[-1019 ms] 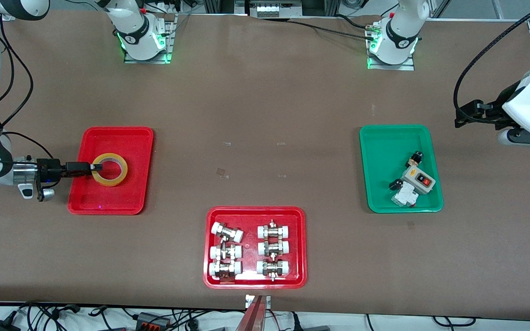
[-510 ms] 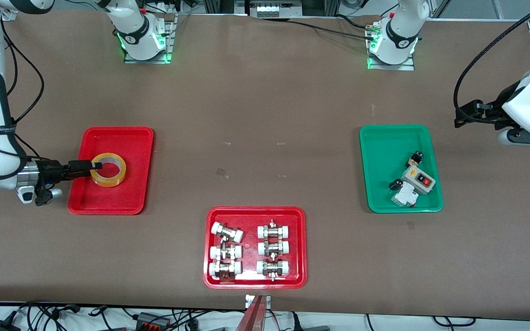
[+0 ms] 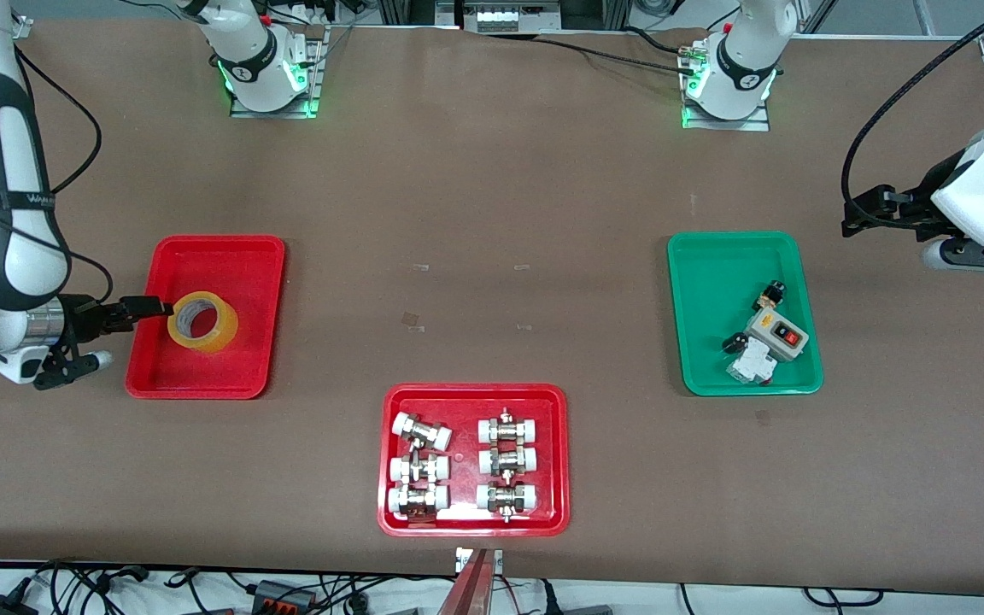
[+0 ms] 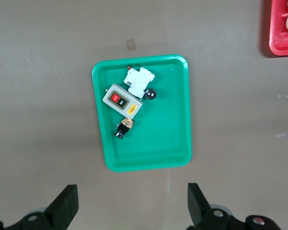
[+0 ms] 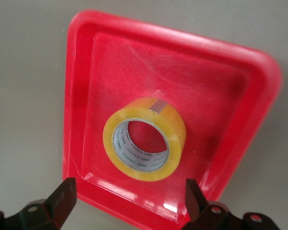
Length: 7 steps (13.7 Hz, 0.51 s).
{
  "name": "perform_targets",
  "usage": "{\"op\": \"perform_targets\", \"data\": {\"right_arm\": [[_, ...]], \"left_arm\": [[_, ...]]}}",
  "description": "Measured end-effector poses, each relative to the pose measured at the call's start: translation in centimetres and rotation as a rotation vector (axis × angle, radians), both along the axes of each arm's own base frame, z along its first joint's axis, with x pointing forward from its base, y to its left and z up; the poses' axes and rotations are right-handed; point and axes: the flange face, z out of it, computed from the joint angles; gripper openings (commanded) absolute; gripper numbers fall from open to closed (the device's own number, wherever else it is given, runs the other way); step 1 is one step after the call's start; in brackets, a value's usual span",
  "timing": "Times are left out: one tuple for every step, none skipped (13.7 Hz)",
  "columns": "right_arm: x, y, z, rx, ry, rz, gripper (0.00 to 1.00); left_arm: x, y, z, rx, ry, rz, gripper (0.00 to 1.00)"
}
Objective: Left arm passes tape to right arm into tray
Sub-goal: 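Open the right gripper and raise it away from the tape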
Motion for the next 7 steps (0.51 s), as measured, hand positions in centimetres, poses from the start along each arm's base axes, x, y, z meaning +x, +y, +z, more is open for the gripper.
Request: {"op": "perform_targets", "data": {"right_arm": [[0.2,1.3,2.2,-0.052,-0.011,-0.033,1.00],[0.2,2.7,4.3,-0.104,-0.012,-0.068,1.00],[0.2,4.2,6.4,-0.150,-0.007,-0.101,1.00],[0.1,5.7,8.3,-0.188,-0.001,-0.129,1.00],[0.1,6.9,10.2,-0.215,0.001,-0.148,1.00],[0.2,7.6,12.1,-0.230,-0.003,-0.156,1.00],[0.4,7.9,14.2,-0.237,-0.020,-0.157,1.00]], "left_arm": [[0.0,-0.2,0.2,-0.004,-0.003,-0.003,1.00],[-0.1,-0.5,0.4,-0.006,-0.007,-0.007,1.00],[-0.2,-0.7,0.6,-0.006,-0.009,-0.009,1.00],[-0.3,-0.9,0.7,-0.005,-0.012,-0.012,1.00],[-0.4,-1.0,0.8,-0.001,-0.013,-0.013,1.00],[-0.4,-1.0,0.8,0.003,-0.012,-0.010,1.00],[-0.4,-0.9,0.7,0.007,-0.009,-0.006,1.00]]}}
